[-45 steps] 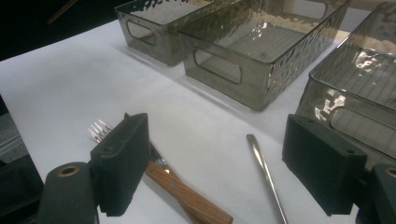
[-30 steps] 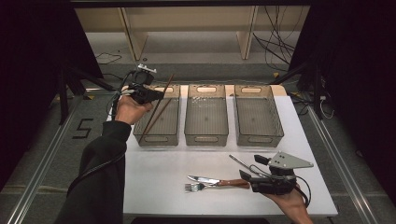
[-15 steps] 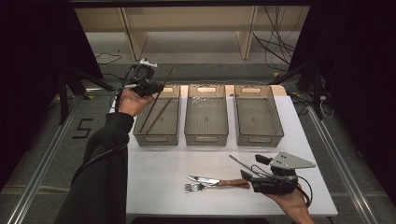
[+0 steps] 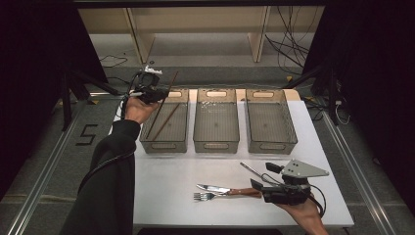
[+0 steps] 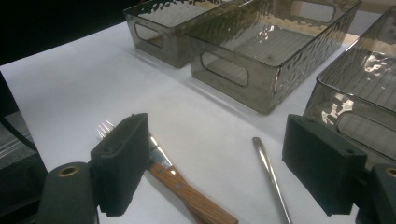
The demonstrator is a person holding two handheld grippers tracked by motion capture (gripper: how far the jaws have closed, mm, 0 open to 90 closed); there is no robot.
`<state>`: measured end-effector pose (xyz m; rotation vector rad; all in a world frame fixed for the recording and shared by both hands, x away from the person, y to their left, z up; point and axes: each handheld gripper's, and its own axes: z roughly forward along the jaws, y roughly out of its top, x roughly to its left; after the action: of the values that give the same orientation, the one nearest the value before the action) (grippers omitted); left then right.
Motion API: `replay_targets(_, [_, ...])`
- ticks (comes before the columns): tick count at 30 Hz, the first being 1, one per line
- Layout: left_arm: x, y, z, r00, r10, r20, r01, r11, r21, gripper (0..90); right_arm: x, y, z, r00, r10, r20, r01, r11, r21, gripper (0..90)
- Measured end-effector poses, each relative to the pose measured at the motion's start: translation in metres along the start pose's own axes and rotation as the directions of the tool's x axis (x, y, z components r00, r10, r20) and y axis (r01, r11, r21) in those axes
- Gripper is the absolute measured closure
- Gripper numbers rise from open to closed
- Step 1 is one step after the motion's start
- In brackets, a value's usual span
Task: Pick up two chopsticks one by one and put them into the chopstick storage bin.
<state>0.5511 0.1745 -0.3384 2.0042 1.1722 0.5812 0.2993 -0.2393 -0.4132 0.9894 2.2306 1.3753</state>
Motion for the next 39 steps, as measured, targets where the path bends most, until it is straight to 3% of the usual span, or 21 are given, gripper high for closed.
replay_targets(7, [0.004, -0.01, 0.006, 0.9996, -0.029, -0.005, 0.029, 0.9995, -0.01, 84.3, 0.0, 0.0, 0.0, 1.0, 0.003, 0.002, -0.003, 1.0, -0.001, 23.9])
replay_targets(19, [0.006, -0.03, 0.018, 0.9993, -0.032, -0.021, 0.032, 0.9994, -0.015, 84.2, 0.001, 0.0, -0.001, 1.0, 0.001, 0.004, -0.001, 1.0, 0.001, 23.9])
replay_targets(31, [0.001, -0.035, 0.029, 0.9987, -0.019, -0.047, 0.021, 0.999, 0.039, 82.8, -0.001, -0.001, -0.001, 1.0, 0.004, 0.007, -0.004, 1.0, 0.003, 23.9])
replay_targets(34, [0.001, -0.033, 0.027, 0.9964, -0.039, -0.075, 0.043, 0.998, 0.047, 73.1, -0.001, -0.001, -0.001, 1.0, 0.004, 0.008, -0.004, 1.0, 0.0, 23.9])
replay_targets(39, [-0.003, -0.029, 0.02, 0.996, -0.064, -0.062, 0.067, 0.9972, 0.033, 54.4, -0.002, -0.001, -0.002, 0.9999, 0.006, 0.01, -0.006, 1.0, -0.004, 23.9])
